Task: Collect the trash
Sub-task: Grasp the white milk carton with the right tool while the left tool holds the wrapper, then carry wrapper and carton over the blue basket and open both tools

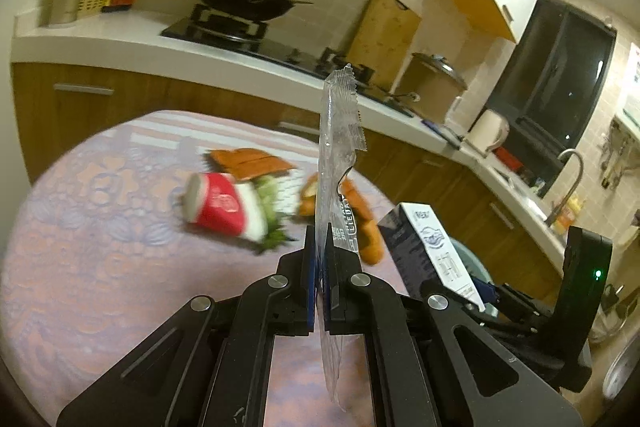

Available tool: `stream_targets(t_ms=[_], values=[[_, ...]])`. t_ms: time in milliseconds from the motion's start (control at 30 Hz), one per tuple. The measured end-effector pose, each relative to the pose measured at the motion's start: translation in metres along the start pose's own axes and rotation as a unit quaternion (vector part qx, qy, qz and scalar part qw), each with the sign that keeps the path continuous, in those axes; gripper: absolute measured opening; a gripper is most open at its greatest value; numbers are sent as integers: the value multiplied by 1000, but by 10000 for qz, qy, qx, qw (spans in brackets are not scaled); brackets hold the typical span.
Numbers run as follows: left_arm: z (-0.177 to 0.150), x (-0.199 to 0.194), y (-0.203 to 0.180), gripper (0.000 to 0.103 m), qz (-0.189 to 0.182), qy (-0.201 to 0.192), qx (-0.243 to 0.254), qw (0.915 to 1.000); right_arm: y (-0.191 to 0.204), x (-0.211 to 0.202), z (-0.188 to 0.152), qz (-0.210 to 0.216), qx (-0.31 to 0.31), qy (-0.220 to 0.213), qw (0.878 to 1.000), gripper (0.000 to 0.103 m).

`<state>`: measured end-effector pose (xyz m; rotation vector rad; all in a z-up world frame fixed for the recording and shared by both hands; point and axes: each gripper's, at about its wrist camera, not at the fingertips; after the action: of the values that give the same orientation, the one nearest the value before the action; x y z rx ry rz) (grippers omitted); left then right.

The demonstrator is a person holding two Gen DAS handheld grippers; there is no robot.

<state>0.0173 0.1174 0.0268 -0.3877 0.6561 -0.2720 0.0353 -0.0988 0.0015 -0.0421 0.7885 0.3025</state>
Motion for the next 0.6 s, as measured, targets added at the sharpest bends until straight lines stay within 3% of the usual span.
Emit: stream_targets(t_ms=[233, 600], values=[[-2, 42, -67, 0, -464, 146, 298, 9984, -67, -36, 9, -541, 309, -352, 9974, 53], [7, 146, -185, 0, -685, 753, 1046, 9893, -200, -39, -2, -1162, 1050, -382, 9869, 53]])
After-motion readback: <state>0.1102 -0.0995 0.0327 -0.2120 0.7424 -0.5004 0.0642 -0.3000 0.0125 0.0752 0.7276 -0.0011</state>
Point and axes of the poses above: each gripper's, at about its wrist camera, not at the fingertips, and x roughly the way its jaws point, y to its left, z to its top, and after that the axes turned 6 degrees about y, right-handed
